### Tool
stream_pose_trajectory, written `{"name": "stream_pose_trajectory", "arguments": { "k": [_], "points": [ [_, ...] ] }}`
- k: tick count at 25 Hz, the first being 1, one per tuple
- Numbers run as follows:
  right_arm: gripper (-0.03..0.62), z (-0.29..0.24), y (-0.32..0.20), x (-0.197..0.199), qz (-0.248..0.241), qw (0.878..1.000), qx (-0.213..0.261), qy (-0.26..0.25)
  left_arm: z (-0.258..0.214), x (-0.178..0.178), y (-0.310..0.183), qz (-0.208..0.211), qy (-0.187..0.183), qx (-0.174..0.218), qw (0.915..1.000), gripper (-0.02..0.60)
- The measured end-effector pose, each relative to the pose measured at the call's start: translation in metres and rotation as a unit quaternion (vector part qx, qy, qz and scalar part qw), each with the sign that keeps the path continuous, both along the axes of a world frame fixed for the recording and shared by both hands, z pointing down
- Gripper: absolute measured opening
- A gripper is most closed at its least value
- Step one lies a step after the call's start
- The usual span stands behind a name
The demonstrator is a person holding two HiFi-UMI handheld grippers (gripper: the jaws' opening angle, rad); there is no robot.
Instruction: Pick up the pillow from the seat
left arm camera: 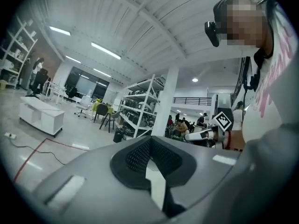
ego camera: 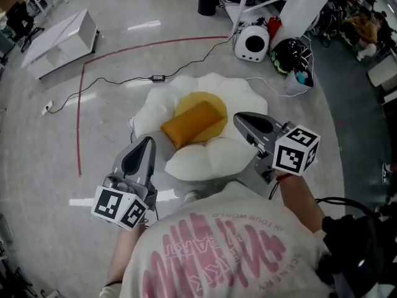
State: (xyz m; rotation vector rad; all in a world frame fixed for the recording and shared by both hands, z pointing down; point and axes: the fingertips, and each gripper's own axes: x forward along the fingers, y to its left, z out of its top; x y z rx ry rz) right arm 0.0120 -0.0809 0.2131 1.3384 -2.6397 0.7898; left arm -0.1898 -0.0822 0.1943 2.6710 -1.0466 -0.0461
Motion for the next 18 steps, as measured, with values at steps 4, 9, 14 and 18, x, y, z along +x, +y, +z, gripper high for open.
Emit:
{"name": "stream_pose_trajectory", "arguments": {
  "k": [4, 9, 14, 18],
  "points": [
    [0.005, 0.023, -0.038, 0.022, -0.025, 0.999, -0.032, -0.009, 0.024, 0.022, -0.025, -0.029, -0.011, -0.044, 0.9986, 0.014],
    [0.005, 0.057, -0.087, 0.065, -0.058, 0.996, -0.069, -0.012, 0.053, 0.064, -0.057, -0.067, -0.025, -0.084, 0.9939, 0.014],
    [0.005, 0.081, -0.130, 0.097, -0.089, 0.991, -0.096, -0.020, 0.077, 0.107, -0.080, -0.091, 0.015, -0.119, 0.9885, 0.014],
    [0.005, 0.103, -0.150, 0.129, -0.109, 0.987, -0.116, -0.020, 0.104, 0.143, -0.097, -0.120, -0.003, -0.133, 0.9838, 0.014]
  ]
}}
